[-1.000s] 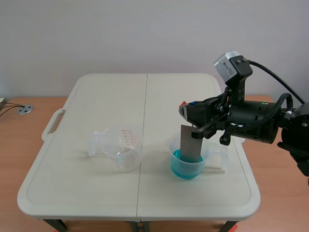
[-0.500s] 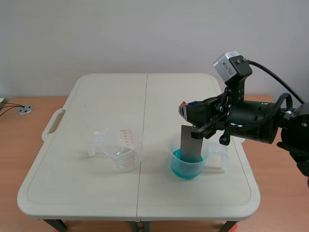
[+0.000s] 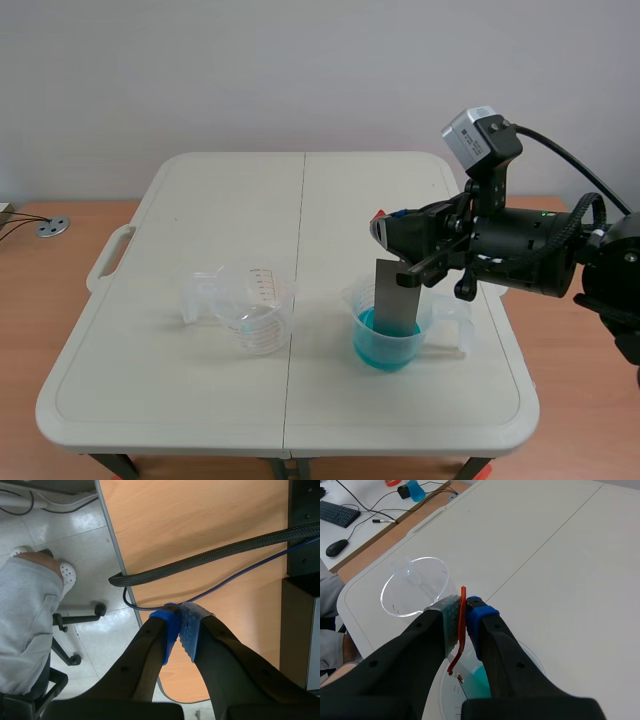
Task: Hold the metal plate by the orange handle, dip it into the blue solution, take it out and point at it, then put the plate back in the beaker on the left.
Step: 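Hold the plate still in the solution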
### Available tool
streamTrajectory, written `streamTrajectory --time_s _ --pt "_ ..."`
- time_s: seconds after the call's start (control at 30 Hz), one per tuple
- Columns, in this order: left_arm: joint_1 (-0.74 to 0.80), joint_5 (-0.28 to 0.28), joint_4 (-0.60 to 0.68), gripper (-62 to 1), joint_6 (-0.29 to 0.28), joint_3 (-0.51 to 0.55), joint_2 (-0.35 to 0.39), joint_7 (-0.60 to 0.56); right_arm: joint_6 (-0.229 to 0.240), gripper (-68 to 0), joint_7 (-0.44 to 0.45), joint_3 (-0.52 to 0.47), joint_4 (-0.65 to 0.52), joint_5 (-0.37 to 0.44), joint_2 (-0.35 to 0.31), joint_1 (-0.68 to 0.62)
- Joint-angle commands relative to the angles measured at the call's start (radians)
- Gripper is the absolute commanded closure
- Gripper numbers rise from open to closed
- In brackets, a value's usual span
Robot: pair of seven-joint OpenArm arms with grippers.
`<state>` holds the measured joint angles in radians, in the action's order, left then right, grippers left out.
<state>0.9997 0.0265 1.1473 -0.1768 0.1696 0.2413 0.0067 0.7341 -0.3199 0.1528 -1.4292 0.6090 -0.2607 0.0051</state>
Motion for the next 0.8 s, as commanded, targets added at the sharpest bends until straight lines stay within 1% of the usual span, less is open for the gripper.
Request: streamTrajectory --time_s 0.0,0.37,0.43,0.5,0.63,0.77 --pt "0.011 -0.001 0.01 -3.0 0.001 0.002 0.008 -0.006 0.011 -1.1 0.0 0.005 0.002 -0.001 -0.01 0.012" --pt "0.001 -0.001 0.01 -3.0 0.001 0.003 0.008 -0.005 0.011 -1.1 0.001 0.005 0.002 0.0 -0.011 0.012" --pt "-0.005 -0.001 0.009 -3.0 0.002 0.003 0.008 0.01 0.011 -1.1 0.001 0.005 0.002 0.001 -0.011 0.012" --pt "-0.008 -0.001 0.009 -3.0 0.001 0.003 0.008 0.021 0.011 -1.1 0.001 0.005 0.002 0.008 -0.011 0.012" --pt "-0.009 -0.001 0.009 -3.0 0.001 0.003 0.008 0.021 0.011 -1.1 0.001 0.005 -0.007 0.046 -0.013 0.012" --pt "-0.014 -0.001 0.009 -3.0 0.001 0.003 0.008 0.021 0.011 -1.1 0.001 0.003 -0.044 0.05 -0.014 0.011"
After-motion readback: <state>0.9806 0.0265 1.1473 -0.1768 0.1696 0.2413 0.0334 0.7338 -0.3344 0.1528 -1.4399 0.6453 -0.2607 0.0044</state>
